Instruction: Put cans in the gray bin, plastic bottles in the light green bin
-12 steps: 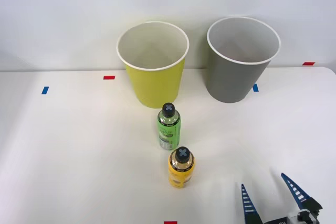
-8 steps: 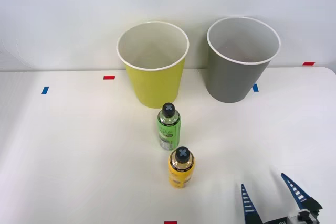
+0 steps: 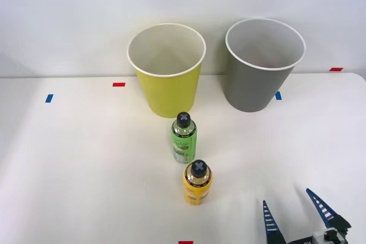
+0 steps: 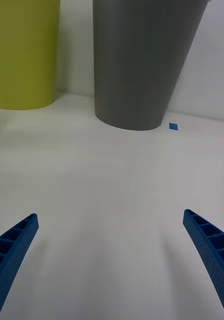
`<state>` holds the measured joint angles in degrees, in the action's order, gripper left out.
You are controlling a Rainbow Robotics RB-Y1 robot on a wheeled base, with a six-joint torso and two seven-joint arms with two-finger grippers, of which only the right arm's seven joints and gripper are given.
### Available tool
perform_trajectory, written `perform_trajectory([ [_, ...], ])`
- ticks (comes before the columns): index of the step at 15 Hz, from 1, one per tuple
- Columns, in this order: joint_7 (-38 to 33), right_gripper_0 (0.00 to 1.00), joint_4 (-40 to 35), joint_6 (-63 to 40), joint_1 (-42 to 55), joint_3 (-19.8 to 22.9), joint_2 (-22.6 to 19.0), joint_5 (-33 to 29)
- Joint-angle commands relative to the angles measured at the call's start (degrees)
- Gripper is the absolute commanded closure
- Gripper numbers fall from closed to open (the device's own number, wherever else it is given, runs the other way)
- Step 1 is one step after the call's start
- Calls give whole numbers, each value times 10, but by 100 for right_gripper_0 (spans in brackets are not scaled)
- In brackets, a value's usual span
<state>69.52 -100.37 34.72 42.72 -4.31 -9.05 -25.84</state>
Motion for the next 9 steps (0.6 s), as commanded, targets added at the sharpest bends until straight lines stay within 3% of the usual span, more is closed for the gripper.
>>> perform_trajectory([
  [1, 0, 0, 0, 0, 0, 0, 0, 0],
  [9, 0, 0, 0, 0, 0, 0, 0, 0],
])
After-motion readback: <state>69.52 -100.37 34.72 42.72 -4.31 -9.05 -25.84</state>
